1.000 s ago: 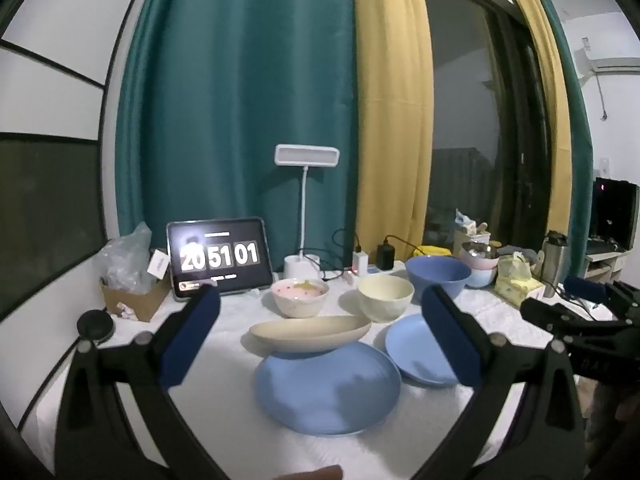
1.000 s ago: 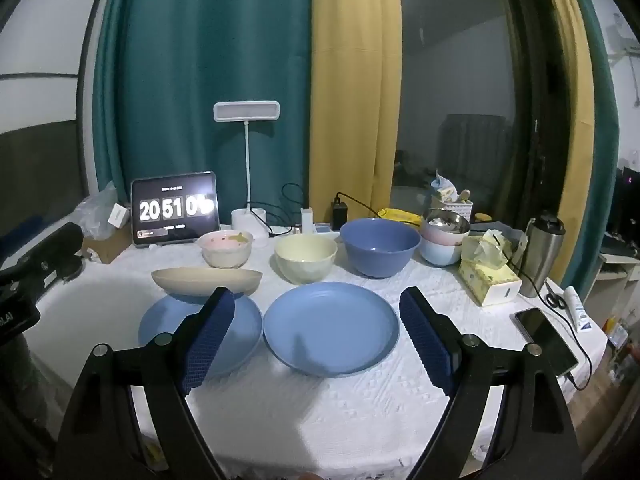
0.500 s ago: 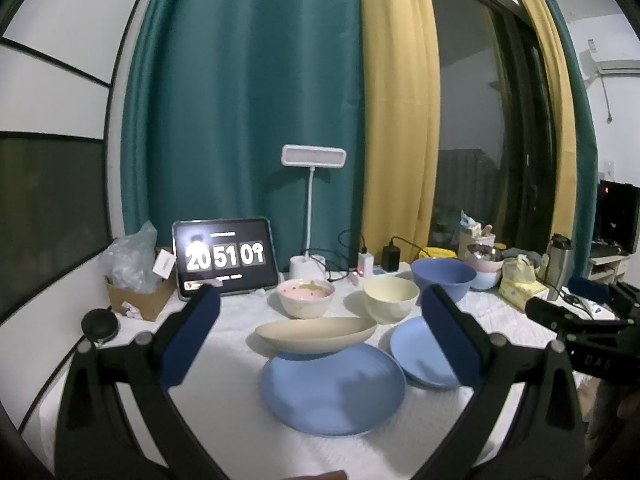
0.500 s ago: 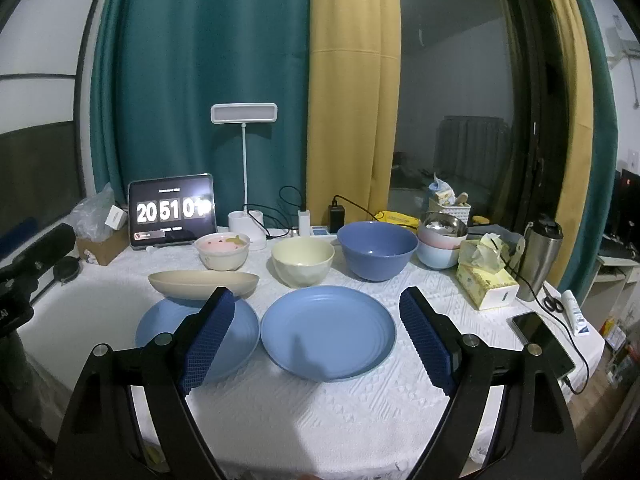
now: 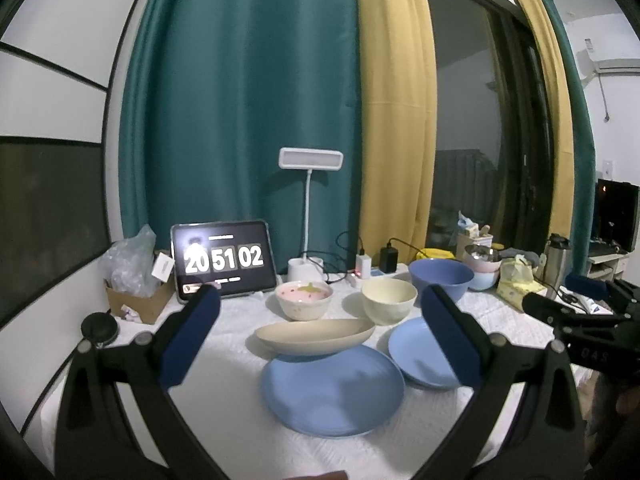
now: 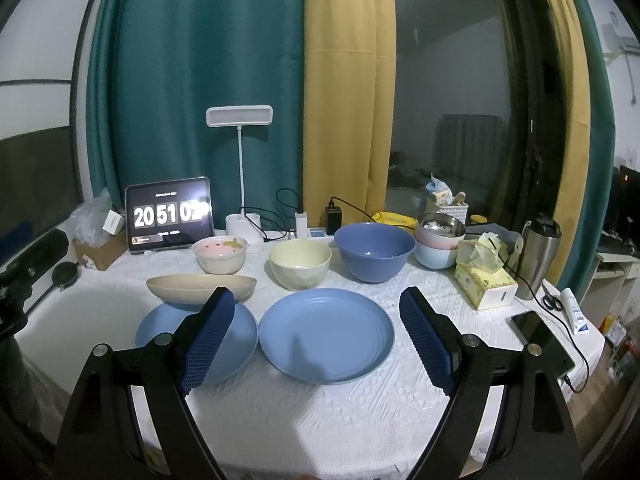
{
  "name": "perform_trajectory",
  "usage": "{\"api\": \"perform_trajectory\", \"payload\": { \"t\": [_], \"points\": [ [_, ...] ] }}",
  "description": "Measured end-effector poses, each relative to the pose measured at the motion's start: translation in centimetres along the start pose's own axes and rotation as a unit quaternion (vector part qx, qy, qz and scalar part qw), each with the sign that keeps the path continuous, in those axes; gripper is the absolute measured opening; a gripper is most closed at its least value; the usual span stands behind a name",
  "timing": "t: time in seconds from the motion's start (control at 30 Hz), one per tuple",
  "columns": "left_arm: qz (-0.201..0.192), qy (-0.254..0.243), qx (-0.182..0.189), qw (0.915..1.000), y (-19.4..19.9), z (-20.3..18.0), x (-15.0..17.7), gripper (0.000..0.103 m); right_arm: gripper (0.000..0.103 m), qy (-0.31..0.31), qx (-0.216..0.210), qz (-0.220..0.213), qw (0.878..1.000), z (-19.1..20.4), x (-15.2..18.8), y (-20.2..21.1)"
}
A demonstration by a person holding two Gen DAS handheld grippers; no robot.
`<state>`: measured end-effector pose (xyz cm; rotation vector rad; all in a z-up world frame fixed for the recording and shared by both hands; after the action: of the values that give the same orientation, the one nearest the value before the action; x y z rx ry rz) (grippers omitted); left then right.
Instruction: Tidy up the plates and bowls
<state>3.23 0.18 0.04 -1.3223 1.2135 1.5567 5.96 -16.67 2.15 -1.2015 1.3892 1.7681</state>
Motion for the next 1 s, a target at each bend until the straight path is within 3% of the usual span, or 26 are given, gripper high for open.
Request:
{"api": "perform_trajectory", "payload": {
  "t": [1.0],
  "points": [
    [-0.005, -0.01, 0.015, 0.9998, 0.42, -0.83, -0.28, 0.101, 0.087, -0.006, 0.001, -0.007, 1.0, -0.38, -0.49, 0.16]
  ]
}}
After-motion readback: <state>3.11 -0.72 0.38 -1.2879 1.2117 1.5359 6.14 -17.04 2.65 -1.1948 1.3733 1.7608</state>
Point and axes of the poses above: each gripper's, at about its wrist camera, not at the fingertips, and y roughly against the way its jaws point, z to its left, x to its underside, the point moved 4 cm from there along -y, roughly the way its jaws point, and after that the axes turned 15 degrees about -x, right-handed, at the moved point
